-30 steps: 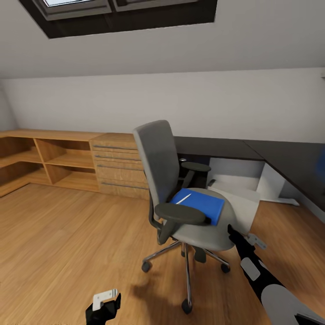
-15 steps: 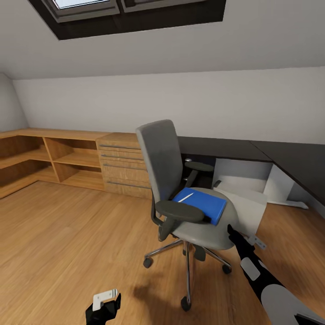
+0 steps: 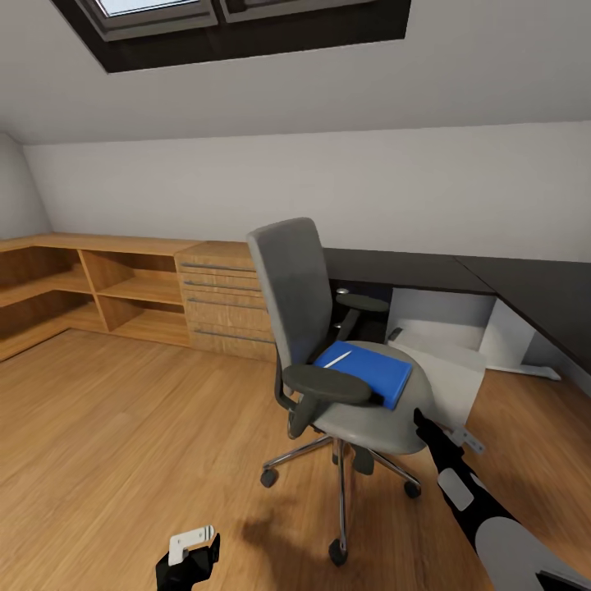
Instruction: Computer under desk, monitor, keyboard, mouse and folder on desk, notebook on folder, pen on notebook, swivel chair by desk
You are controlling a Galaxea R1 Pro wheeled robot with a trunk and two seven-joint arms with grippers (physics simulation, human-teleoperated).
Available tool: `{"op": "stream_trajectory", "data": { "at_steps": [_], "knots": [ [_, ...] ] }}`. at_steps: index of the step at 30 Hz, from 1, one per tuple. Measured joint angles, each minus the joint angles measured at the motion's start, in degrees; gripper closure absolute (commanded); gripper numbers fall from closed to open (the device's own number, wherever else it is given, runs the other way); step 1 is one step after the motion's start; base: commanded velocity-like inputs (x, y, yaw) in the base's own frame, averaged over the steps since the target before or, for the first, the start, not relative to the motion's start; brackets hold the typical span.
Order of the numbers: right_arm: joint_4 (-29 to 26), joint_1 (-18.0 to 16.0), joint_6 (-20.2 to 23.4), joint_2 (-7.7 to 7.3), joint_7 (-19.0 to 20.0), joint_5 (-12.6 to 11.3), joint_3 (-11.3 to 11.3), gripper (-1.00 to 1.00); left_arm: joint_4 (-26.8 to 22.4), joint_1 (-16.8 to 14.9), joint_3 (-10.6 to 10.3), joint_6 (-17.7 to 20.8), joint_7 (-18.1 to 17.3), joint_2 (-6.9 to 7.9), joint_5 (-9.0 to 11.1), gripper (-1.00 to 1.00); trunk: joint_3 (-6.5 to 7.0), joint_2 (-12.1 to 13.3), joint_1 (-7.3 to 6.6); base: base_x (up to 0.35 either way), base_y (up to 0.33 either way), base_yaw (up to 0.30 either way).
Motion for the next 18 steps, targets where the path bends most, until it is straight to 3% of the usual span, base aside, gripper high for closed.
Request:
{"op": "stream_trajectory", "data": {
  "at_steps": [10,18],
  "knots": [
    [0.47,0.0,1.54,-1.0,0.32,-0.04,0.26,-1.0,0.01,0.0,0.0,0.0,-0.01,0.0,0.0,-1.0,0.0,0.0,0.0,0.0,0.0,0.0],
    [0.09,0.0,6.28,-3.6,0.4,-0.53,-0.03,-1.0,0.0,0.0,-0.01,0.0,-0.01,0.0,0.0,-1.0,0.0,0.0,0.0,0.0,0.0,0.0]
  ]
}}
